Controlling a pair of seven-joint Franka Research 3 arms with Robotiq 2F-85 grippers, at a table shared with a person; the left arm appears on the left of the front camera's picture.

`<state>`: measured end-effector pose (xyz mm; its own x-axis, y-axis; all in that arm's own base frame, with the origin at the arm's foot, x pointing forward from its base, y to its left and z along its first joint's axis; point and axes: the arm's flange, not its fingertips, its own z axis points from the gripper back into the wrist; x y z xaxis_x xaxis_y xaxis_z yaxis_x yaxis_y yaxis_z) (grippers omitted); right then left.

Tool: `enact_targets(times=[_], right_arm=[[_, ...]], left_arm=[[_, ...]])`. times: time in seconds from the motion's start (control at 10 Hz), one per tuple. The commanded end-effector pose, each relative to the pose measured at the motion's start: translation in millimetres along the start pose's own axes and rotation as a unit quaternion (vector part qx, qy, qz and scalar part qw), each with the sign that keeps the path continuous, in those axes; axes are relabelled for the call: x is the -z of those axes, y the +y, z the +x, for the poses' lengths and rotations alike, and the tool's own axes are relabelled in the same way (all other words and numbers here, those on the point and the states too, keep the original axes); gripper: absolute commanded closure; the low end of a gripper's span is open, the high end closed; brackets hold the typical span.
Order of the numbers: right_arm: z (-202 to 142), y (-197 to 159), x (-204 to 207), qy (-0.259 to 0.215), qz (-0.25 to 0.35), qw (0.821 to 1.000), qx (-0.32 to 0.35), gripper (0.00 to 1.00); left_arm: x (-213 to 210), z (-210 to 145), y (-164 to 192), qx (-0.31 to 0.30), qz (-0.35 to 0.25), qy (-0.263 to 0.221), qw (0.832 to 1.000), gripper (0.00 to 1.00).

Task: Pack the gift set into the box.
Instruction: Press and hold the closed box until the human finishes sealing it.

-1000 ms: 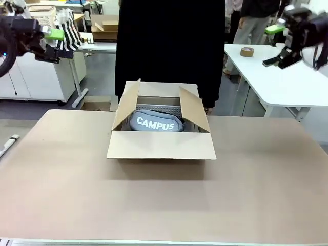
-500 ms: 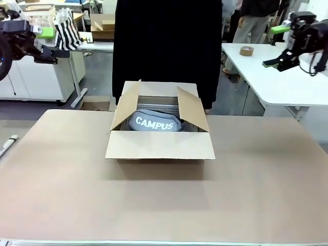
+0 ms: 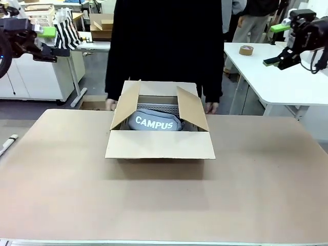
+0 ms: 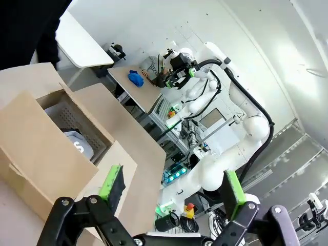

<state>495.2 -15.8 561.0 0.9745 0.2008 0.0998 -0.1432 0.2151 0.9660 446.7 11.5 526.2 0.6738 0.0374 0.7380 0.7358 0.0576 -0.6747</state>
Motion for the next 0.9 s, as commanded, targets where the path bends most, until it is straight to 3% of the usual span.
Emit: enact_targets(times=[0.0, 0.8], right_arm=[[1.1, 2.9, 2.6, -0.003, -0.009, 1.0, 0.009, 0.0], [1.1, 2.9, 2.6, -0.003, -0.009, 1.0, 0.009, 0.0]], left_arm=[[-0.9, -2.4, -3.4, -0.008, 0.003, 0.004, 1.0, 0.0], [-0.9, -2.4, -3.4, -0.008, 0.003, 0.004, 1.0, 0.0]])
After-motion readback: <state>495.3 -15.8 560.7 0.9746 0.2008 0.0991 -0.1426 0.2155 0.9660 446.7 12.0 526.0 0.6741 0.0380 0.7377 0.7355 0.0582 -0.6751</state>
